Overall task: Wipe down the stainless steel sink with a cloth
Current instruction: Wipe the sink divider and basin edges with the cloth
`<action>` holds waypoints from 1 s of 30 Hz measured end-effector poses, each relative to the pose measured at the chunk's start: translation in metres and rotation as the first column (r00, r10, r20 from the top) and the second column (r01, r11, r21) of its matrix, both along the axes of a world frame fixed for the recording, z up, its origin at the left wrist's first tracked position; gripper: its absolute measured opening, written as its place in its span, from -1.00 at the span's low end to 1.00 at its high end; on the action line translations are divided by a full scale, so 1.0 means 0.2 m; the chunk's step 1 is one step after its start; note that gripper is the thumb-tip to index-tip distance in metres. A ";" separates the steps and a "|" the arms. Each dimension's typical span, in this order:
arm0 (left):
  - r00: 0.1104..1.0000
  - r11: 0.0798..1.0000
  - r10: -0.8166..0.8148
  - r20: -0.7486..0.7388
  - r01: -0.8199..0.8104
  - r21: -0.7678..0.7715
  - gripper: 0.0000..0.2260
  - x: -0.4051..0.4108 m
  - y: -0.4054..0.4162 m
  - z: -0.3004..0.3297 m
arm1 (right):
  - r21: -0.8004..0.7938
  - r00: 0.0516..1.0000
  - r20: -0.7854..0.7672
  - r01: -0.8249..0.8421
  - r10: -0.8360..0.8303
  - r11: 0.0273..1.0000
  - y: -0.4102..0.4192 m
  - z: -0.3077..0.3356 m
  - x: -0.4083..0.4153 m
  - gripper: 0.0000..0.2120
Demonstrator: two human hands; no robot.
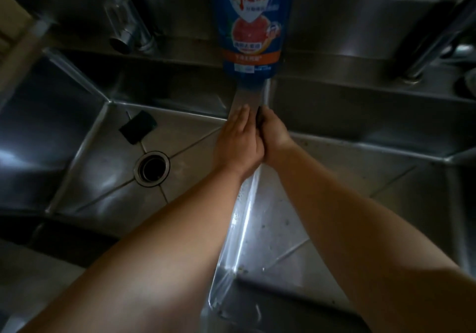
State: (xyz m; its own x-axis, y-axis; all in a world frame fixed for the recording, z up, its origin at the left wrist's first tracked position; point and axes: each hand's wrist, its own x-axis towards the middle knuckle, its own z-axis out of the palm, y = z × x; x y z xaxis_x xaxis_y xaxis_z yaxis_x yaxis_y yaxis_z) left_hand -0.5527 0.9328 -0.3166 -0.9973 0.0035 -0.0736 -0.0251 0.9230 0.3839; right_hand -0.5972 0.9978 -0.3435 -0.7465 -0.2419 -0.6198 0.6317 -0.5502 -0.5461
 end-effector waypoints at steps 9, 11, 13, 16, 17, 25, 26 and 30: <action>0.995 0.996 -0.064 -0.075 0.060 -0.064 -0.60 0.04 0.00 0.02 | 0.135 0.998 0.047 -0.042 0.036 0.990 0.00 0.02 -0.16 -0.55; 0.997 0.997 -0.060 -0.044 0.058 -0.050 -0.58 0.04 0.00 0.02 | 0.153 0.996 0.079 -0.047 0.035 0.987 0.00 -0.02 -0.12 -0.55; 0.999 0.999 -0.044 -0.013 0.044 -0.031 -0.56 0.03 0.00 0.01 | 0.185 0.993 0.105 -0.070 0.051 0.980 -0.01 -0.04 -0.07 -0.55; 0.999 0.998 -0.038 0.011 0.039 -0.046 -0.55 0.01 -0.01 0.00 | 0.140 0.993 0.108 -0.062 0.047 0.988 -0.01 -0.03 -0.06 -0.55; 0.999 0.998 -0.042 0.012 0.042 -0.045 -0.55 0.01 -0.01 -0.01 | 0.113 0.995 0.097 -0.040 0.029 0.993 0.01 -0.03 -0.08 -0.56; 0.999 0.999 -0.039 -0.019 0.038 -0.028 -0.56 0.02 0.00 -0.01 | 0.152 0.993 0.115 -0.051 0.033 0.987 -0.01 -0.11 -0.13 -0.55; 0.999 0.999 -0.037 -0.014 0.036 -0.031 -0.56 0.02 -0.01 -0.01 | 0.127 0.989 0.138 -0.065 0.047 0.990 -0.02 -0.13 -0.09 -0.54; 1.000 0.999 -0.016 -0.012 0.015 -0.047 -0.57 0.02 -0.01 -0.01 | 0.018 0.991 0.115 -0.078 0.076 0.997 -0.02 -0.23 0.03 -0.54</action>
